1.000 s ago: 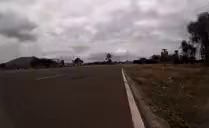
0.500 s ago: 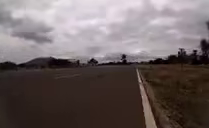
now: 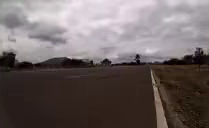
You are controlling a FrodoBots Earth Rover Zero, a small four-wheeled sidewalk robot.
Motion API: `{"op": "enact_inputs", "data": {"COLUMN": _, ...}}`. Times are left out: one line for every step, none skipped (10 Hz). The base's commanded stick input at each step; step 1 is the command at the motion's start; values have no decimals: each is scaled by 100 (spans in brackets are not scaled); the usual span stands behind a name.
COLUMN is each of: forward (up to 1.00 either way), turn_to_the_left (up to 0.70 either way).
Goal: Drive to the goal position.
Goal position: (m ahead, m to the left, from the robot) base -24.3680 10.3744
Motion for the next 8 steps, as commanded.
{"op": "enact_inputs", "data": {"forward": 0, "turn_to_the_left": 50}}
{"op": "enact_inputs", "data": {"forward": 0, "turn_to_the_left": 50}}
{"op": "enact_inputs", "data": {"forward": 0, "turn_to_the_left": 50}}
{"op": "enact_inputs", "data": {"forward": 0, "turn_to_the_left": 50}}
{"op": "enact_inputs", "data": {"forward": 0, "turn_to_the_left": 50}}
{"op": "enact_inputs", "data": {"forward": 0, "turn_to_the_left": 50}}
{"op": "enact_inputs", "data": {"forward": 0, "turn_to_the_left": 50}}
{"op": "enact_inputs", "data": {"forward": 0, "turn_to_the_left": 50}}
